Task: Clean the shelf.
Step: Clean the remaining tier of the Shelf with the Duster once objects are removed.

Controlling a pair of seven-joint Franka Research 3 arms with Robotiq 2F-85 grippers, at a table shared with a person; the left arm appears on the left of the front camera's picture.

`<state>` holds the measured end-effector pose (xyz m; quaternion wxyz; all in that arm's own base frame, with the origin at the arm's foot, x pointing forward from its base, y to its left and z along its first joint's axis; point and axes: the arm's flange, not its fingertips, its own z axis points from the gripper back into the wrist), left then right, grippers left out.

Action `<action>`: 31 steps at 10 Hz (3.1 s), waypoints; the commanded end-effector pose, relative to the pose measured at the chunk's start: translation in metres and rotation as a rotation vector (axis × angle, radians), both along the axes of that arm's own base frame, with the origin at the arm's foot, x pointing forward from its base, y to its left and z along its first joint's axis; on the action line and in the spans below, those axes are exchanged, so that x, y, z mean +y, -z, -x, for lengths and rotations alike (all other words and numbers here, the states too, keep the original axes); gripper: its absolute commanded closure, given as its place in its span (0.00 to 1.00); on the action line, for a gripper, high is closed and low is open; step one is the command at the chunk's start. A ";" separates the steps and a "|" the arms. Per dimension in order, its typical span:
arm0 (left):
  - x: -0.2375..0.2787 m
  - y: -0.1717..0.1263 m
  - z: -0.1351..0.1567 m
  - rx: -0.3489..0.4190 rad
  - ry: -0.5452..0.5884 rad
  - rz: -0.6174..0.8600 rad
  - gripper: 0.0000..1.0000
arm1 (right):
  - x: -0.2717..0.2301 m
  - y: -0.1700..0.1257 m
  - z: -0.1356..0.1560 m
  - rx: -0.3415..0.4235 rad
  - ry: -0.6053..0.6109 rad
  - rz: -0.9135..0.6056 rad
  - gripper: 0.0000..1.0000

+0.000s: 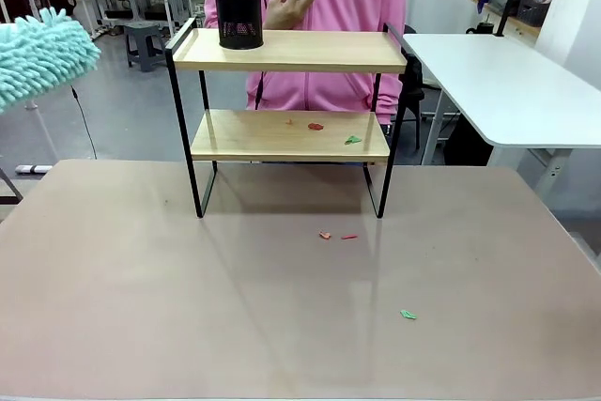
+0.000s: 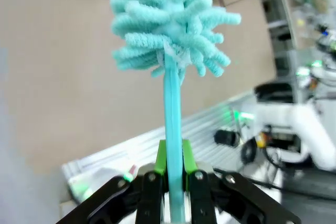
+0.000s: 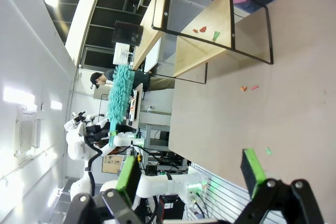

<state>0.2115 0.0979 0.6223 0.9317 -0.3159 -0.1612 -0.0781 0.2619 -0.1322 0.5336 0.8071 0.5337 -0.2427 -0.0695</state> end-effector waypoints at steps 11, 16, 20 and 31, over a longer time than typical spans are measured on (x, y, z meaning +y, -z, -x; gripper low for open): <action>-0.155 0.057 -0.014 0.028 0.435 -0.096 0.88 | 0.001 -0.002 -0.002 -0.036 -0.004 -0.013 0.00; -0.219 0.087 -0.073 -0.014 0.116 -0.120 0.88 | 0.001 -0.002 -0.002 -0.036 -0.004 -0.013 0.00; -0.206 0.083 -0.052 0.003 0.284 -0.157 0.88 | 0.001 -0.002 -0.002 -0.036 -0.004 -0.013 0.00; -0.268 0.116 -0.152 -0.052 0.066 -0.369 0.88 | 0.001 -0.002 -0.002 -0.036 -0.004 -0.013 0.00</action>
